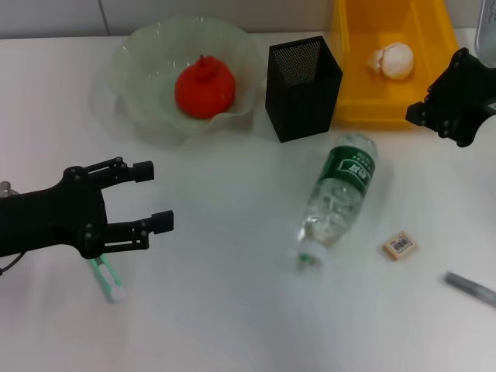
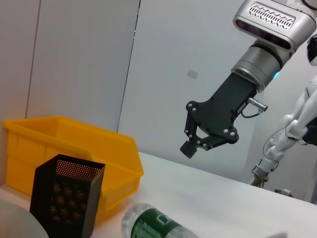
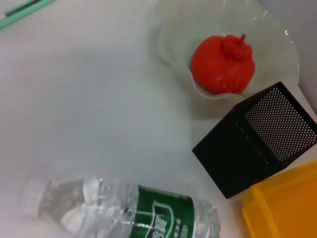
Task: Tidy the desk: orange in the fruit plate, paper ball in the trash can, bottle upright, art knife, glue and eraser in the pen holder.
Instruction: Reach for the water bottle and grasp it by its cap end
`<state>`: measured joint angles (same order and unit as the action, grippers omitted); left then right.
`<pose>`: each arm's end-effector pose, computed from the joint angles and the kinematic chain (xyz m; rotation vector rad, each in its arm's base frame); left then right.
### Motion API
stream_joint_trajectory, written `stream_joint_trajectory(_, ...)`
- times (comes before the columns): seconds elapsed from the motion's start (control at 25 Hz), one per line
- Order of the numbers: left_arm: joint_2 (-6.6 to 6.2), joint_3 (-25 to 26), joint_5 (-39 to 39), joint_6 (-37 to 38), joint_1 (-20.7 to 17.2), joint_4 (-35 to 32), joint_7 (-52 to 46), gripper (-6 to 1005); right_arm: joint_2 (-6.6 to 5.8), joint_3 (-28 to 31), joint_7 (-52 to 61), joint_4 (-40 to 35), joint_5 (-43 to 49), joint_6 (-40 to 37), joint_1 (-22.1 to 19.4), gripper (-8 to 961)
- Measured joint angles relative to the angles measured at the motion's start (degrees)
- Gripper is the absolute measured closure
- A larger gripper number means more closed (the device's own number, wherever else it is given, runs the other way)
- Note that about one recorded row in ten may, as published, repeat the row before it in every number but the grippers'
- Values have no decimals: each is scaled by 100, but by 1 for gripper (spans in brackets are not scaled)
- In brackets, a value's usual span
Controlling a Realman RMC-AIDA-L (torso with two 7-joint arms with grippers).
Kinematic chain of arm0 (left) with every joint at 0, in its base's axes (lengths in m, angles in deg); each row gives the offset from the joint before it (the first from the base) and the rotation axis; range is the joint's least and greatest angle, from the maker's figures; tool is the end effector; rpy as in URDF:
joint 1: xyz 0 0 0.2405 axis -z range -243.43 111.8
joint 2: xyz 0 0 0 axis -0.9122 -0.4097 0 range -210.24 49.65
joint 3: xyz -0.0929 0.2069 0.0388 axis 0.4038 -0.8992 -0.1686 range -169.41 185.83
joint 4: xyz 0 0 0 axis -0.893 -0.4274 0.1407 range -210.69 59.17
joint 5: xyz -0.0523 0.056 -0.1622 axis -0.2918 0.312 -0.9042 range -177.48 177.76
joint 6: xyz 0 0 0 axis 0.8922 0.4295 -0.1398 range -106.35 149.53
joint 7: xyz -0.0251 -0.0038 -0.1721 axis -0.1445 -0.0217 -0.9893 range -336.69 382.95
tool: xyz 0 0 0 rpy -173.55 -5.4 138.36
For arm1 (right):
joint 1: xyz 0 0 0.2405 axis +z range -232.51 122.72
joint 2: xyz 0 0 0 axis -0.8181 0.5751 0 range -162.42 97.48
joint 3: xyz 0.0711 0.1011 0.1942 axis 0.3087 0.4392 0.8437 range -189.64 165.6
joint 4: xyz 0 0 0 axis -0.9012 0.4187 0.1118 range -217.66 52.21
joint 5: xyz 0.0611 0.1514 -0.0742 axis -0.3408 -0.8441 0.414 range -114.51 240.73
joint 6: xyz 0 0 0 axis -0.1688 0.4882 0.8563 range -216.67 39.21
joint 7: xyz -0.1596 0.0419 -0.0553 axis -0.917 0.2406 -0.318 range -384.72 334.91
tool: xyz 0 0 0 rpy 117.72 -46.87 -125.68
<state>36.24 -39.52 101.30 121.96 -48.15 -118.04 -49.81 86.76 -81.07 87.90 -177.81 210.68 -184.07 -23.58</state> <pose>-0.2260 0.2489 0.0128 -2.7346 -0.4922 -0.8802 0.1570 0.3261 0.0430 -2.6674 0.0922 -0.4535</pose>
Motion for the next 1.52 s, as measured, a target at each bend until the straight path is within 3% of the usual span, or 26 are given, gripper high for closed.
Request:
stream_joint_trajectory(0.96, -13, 62, 10, 8, -115, -88, 5, 145, 9, 275, 668, 167, -317, -101, -106, 797)
stream_joint_trajectory(1.36, -53, 57, 9, 103, -119, -303, -96, 145, 4, 314, 821, 165, -317, -72, -153, 360)
stream_joint_trajectory(1.52, -1, 31, 155, 93, -132, -994, -466, 145, 3, 356, 910, 85, -286, -151, -206, 301)
